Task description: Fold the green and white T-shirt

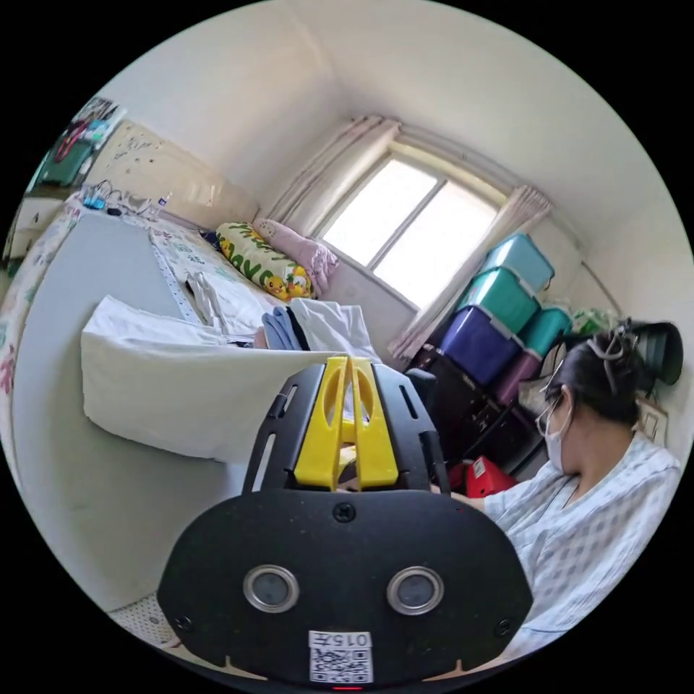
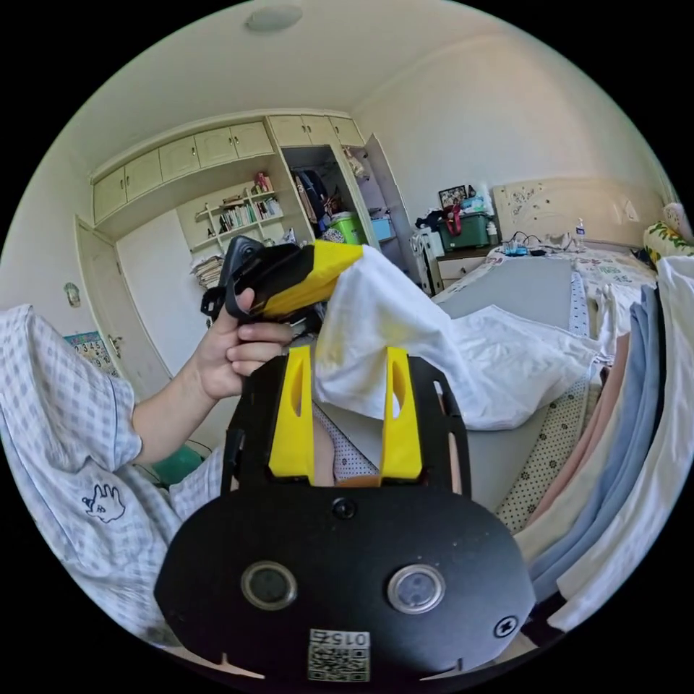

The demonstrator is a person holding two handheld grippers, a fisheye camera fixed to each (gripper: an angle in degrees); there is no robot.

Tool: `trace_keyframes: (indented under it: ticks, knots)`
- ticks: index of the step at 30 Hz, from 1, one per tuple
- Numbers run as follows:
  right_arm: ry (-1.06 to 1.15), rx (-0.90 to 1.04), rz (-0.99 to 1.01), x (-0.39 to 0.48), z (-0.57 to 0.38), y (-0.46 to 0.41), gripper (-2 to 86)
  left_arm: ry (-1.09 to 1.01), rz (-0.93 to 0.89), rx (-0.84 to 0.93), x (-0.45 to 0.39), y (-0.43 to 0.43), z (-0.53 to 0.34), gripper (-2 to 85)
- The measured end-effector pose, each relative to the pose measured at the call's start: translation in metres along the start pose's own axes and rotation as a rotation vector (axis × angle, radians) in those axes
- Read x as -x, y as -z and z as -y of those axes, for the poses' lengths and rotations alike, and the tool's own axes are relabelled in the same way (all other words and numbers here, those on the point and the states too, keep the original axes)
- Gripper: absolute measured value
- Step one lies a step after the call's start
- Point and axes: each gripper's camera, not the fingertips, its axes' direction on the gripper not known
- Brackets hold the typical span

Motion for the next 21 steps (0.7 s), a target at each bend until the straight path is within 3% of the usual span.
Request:
trace_keyframes:
  ticks: [4,8,12,21]
  knots:
    - [-0.085,-0.030,-0.126,-0.010,-0.008,-0.002,5.1,-0.034,0.017,0.062,-0.004,-0.013,0.002,-0.7]
    - [-0.239,-0.109,-0.108,-0.036,-0.025,0.007,1.3,0.005,-0.044,0.037,0.008,-0.013,-0.007,-0.7]
    - [-0.341,-0.155,-0.142,-0.048,-0.045,0.015,-0.2,0.025,-0.026,0.073,0.013,-0.022,-0.015,-0.7]
    - [-0.327,-0.136,-0.226,-0.025,-0.070,0.005,-0.6,0.087,-0.077,0.087,0.023,-0.044,-0.021,-0.8]
